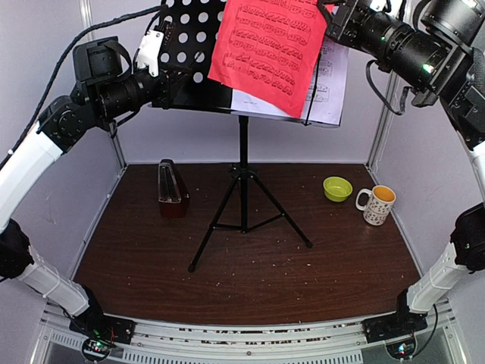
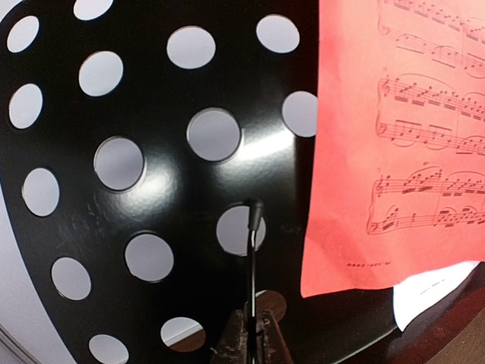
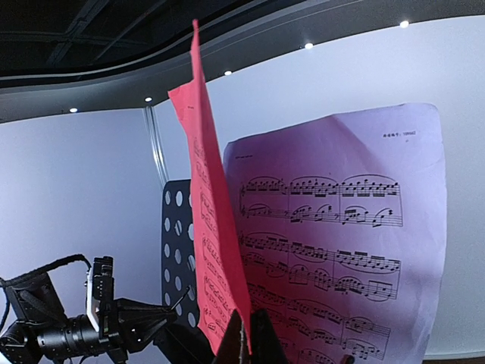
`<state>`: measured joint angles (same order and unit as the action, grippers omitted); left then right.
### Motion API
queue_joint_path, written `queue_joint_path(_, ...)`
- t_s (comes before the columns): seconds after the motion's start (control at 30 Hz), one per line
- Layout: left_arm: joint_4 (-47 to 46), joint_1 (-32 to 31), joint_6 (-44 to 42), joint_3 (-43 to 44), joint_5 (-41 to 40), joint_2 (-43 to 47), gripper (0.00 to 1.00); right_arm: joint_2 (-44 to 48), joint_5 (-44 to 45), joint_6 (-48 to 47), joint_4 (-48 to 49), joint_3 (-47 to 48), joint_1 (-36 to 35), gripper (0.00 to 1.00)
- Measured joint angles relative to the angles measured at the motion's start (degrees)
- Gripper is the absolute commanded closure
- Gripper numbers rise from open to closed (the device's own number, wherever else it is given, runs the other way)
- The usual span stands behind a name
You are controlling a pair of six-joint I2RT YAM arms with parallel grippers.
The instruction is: Set up the instrument practice props
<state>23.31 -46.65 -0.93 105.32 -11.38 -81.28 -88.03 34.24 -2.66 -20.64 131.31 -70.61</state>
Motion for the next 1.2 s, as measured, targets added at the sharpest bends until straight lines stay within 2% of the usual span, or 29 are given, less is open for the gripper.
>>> queue_joint_path(0.4, -11.1, 0.2, -0.7, -8.7, 4.4, 3.5, 1.00, -4.3, -1.8, 0.0, 2.1, 0.0, 0.0, 1.00)
queue_joint_path(1.2, -20.5, 0.3, -3.7, -15.7, 11.7, 5.9, 1.00, -8.4, -6.6, -2.7, 6.4, 0.5, 1.1, 1.00)
